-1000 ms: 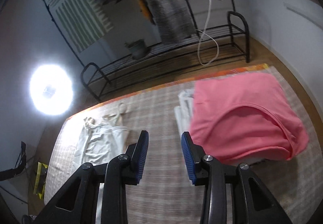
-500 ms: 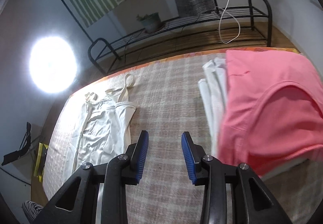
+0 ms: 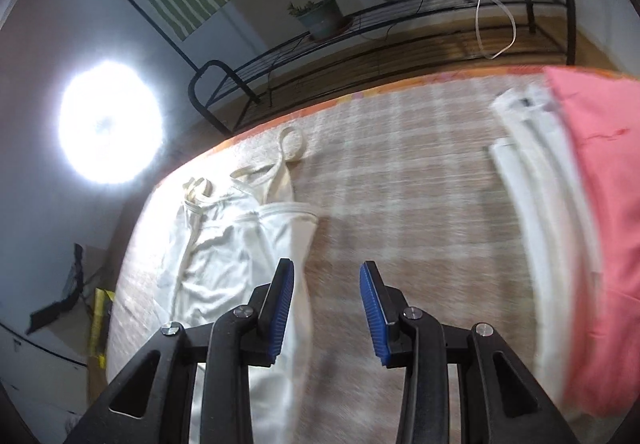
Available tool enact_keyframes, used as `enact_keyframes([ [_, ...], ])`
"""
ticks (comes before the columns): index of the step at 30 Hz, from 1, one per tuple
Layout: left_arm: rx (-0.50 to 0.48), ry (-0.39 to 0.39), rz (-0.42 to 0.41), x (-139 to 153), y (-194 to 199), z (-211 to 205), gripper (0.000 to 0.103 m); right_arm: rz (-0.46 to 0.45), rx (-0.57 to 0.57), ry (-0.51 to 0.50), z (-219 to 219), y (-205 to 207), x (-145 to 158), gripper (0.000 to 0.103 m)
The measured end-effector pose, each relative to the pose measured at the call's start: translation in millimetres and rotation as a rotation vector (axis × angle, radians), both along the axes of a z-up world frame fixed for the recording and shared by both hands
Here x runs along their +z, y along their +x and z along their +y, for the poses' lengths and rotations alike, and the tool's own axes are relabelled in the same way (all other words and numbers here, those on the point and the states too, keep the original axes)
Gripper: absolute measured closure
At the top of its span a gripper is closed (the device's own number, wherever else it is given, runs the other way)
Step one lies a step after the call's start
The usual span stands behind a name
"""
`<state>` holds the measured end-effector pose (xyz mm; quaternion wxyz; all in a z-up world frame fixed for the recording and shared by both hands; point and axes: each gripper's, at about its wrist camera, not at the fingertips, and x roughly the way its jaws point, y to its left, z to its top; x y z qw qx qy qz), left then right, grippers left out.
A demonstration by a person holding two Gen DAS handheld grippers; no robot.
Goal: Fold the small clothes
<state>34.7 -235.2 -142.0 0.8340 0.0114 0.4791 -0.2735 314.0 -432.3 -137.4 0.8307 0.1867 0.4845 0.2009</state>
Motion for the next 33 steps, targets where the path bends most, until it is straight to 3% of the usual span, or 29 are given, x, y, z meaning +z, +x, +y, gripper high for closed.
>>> enact_keyframes([
  [11, 0.034, -0.078, 0.022, 9, 2, 23, 0.097, 0.128, -0.045, 0.206, 36, 43, -47, 0.071],
  [13, 0.035, -0.084, 0.024, 9, 3, 24, 0.097, 0.144, -0.064, 0.265, 36, 46, -53, 0.078],
  [16, 0.037, -0.097, 0.027, 8, 2, 24, 0.097, 0.148, -0.081, 0.321, 37, 48, -55, 0.096],
  [21, 0.037, -0.124, 0.038, 9, -1, 34, 0.097, 0.0, -0.047, 0.163, 51, 41, -25, 0.102],
  [26, 0.066, -0.151, 0.076, 5, 1, 46, 0.098, 0.034, -0.058, -0.144, 74, 51, -34, 0.102],
  [33, 0.124, -0.218, 0.104, 8, 0, 68, 0.098, -0.002, -0.061, -0.211, 92, 53, -14, 0.102],
])
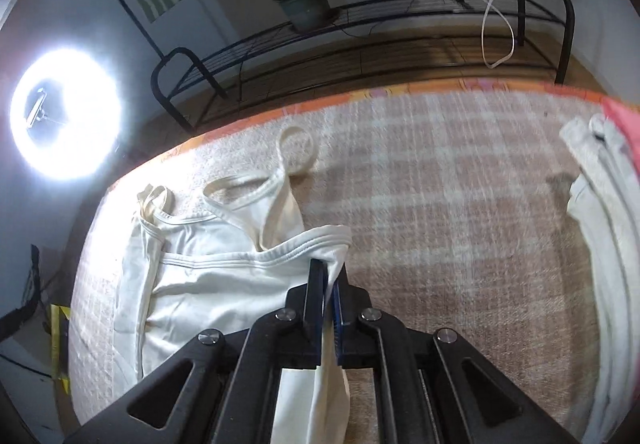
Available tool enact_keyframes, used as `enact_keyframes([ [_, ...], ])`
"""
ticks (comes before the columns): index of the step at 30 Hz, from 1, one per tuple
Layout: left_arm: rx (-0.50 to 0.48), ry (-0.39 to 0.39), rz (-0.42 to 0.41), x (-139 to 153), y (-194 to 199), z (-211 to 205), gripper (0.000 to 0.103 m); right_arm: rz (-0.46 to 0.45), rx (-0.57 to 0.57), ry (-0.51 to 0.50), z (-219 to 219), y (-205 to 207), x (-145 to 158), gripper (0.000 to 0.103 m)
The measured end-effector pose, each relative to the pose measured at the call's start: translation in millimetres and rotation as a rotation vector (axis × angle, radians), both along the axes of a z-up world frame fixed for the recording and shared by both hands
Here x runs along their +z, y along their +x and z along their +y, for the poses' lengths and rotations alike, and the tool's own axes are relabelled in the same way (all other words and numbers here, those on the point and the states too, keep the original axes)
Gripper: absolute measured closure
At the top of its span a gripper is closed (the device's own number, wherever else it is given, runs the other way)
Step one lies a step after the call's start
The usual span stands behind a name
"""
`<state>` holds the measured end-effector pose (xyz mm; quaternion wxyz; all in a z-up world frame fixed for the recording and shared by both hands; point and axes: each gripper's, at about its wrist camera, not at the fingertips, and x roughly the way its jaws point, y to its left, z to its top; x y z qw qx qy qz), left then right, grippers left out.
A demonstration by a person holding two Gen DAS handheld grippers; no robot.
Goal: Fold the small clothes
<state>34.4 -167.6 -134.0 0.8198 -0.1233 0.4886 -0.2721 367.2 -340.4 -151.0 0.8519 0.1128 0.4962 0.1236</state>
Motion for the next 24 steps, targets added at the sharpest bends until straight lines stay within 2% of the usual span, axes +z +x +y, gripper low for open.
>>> enact_keyframes([
  [5, 0.04, -0.031, 0.008, 3, -4, 14, 0.098, -0.015, 0.036, -0.081, 22, -6, 17, 0.102],
  [13, 0.136, -0.045, 0.023, 2, -12, 51, 0.098, -0.04, 0.108, -0.181, 84, -9, 36, 0.102],
  [17, 0.17, -0.034, 0.041, -4, -12, 64, 0.098, -0.035, 0.148, -0.228, 117, -6, 32, 0.102],
  [24, 0.216, -0.011, 0.068, -14, -7, 74, 0.098, -0.009, 0.188, -0.291, 160, 2, 8, 0.102],
])
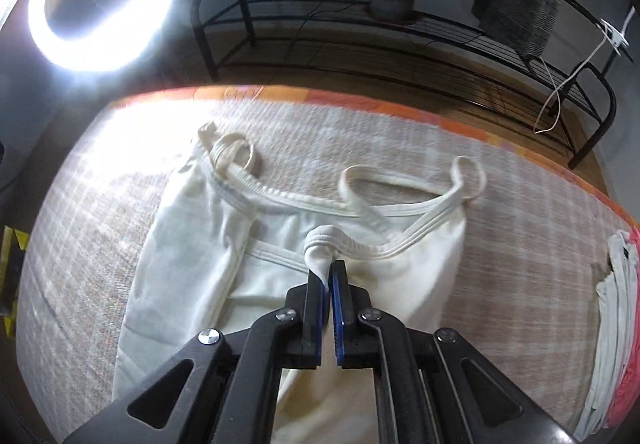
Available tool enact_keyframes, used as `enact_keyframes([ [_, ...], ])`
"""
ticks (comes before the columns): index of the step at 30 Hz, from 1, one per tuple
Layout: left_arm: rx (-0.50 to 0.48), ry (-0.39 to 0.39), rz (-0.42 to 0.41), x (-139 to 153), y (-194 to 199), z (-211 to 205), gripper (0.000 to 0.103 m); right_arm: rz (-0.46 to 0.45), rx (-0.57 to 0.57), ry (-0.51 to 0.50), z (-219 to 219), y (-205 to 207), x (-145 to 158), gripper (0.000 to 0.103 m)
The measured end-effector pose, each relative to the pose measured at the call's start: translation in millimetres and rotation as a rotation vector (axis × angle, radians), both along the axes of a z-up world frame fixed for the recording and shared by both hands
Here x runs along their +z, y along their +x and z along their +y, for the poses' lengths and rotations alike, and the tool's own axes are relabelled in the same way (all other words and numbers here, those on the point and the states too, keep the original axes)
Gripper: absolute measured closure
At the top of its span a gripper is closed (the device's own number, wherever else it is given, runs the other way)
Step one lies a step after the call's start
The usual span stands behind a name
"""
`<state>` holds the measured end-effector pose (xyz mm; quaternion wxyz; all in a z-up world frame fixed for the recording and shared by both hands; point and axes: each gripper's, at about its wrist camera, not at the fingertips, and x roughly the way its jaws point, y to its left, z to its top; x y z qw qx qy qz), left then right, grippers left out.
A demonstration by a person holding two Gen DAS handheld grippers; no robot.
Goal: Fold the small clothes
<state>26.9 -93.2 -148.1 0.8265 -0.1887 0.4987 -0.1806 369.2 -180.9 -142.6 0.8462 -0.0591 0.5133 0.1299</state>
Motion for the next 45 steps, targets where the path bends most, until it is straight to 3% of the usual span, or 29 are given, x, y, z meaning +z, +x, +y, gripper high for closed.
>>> enact_keyframes([
  [6, -0.006, 0.034, 0.009, -5, 3, 0, 0.097, 0.009, 0.009, -0.029, 12, 4, -19, 0.099],
  [8, -0.015, 0.035, 0.013, -4, 3, 0, 0.094, 0.007, 0.017, -0.017, 13, 4, -19, 0.092],
  [9, -0.016, 0.04, 0.012, -4, 3, 1, 0.093, 0.013, 0.022, -0.005, 12, 4, -18, 0.081],
  [10, -0.016, 0.044, 0.012, -3, 2, 2, 0.087, 0.02, 0.027, 0.016, 11, 4, -17, 0.077],
  [13, -0.02, 0.039, 0.008, 2, -5, 11, 0.071, 0.008, 0.024, 0.053, 7, -3, -7, 0.075],
  [20, -0.077, 0.072, -0.031, 24, -29, 33, 0.07, -0.046, 0.009, 0.132, -25, -38, 42, 0.072],
  [26, -0.054, 0.102, -0.021, 39, -31, 79, 0.07, -0.06, -0.062, 0.291, -85, -111, 94, 0.069],
  [30, -0.001, 0.085, 0.053, 33, -13, 113, 0.066, -0.051, -0.057, 0.309, -105, -185, 101, 0.066],
  [32, 0.025, 0.056, 0.102, 24, -2, 127, 0.059, -0.024, -0.048, 0.319, -107, -224, 94, 0.064],
  [36, 0.062, -0.023, 0.192, 4, 10, 147, 0.059, 0.095, -0.061, 0.381, -109, -289, 53, 0.063],
  [40, 0.058, -0.095, 0.242, -7, 14, 150, 0.059, 0.21, -0.074, 0.45, -100, -318, 11, 0.063],
  [45, -0.008, -0.059, 0.228, -8, 18, 131, 0.059, 0.258, -0.059, 0.48, -86, -328, -20, 0.064],
])
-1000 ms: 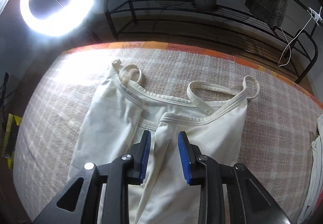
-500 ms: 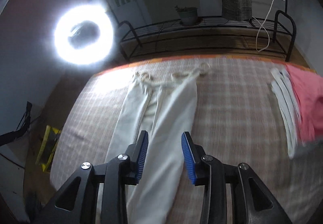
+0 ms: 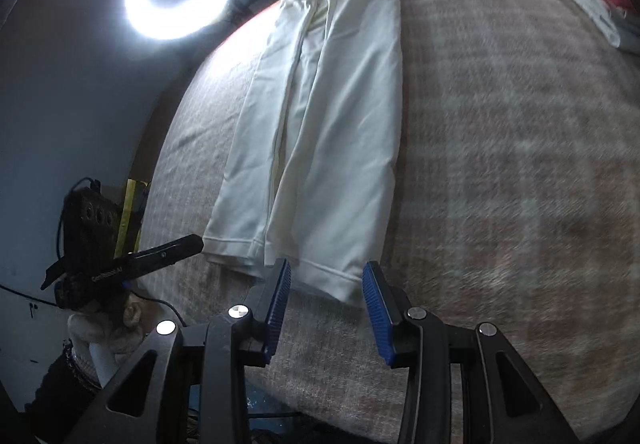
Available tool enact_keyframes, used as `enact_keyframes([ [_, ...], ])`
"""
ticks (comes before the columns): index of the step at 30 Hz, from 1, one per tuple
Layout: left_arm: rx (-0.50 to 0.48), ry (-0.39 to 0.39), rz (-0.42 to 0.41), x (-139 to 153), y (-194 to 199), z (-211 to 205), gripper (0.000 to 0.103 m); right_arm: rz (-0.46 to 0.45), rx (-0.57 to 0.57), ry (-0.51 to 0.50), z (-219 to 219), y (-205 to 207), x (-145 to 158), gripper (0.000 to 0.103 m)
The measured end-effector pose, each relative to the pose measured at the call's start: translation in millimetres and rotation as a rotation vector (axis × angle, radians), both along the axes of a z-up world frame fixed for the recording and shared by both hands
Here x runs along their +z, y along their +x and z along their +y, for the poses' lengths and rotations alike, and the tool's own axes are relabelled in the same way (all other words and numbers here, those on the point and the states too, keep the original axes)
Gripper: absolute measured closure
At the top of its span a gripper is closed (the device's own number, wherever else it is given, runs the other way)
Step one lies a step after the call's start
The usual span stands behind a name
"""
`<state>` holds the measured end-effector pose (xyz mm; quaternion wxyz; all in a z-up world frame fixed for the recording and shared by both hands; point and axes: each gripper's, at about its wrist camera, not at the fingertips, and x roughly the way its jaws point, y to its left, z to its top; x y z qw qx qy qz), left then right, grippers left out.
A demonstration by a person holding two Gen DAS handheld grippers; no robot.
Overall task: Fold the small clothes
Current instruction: 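Grasp the folded dress hem with the left gripper while the right gripper grasps it beside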
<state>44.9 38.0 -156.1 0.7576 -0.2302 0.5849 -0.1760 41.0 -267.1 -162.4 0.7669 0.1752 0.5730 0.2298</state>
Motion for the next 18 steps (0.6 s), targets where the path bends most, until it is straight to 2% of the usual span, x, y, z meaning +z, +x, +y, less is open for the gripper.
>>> enact_keyframes([
  [1, 0.003, -0.004, 0.008, -3, 2, -2, 0.06, 0.01, -0.001, 0.01, 0, -2, -6, 0.066],
  [3, 0.027, -0.019, 0.017, -8, 5, 0, 0.071, 0.028, -0.003, 0.019, 1, -2, -17, 0.07],
  [4, 0.027, -0.026, 0.023, -9, 6, 1, 0.086, 0.033, -0.002, 0.021, 1, -3, -21, 0.074],
  [5, 0.023, -0.034, 0.031, -11, 8, 1, 0.095, 0.033, 0.001, 0.029, 0, -3, -23, 0.078],
  [7, 0.032, -0.03, 0.029, -12, 8, 1, 0.098, 0.027, 0.01, 0.037, 0, -2, -26, 0.09],
  [8, 0.03, -0.022, 0.023, -12, 8, 0, 0.099, 0.029, 0.015, 0.047, 0, -2, -27, 0.102],
  [11, 0.039, -0.023, -0.013, -2, 4, 0, 0.1, 0.054, 0.002, 0.129, -8, -1, -32, 0.103],
  [15, 0.057, -0.051, -0.065, 16, -9, 10, 0.1, 0.019, -0.015, 0.152, -21, -8, -15, 0.103],
  [18, 0.059, -0.019, -0.025, 2, -12, 11, 0.1, -0.034, -0.019, 0.143, -34, -13, 0, 0.103],
])
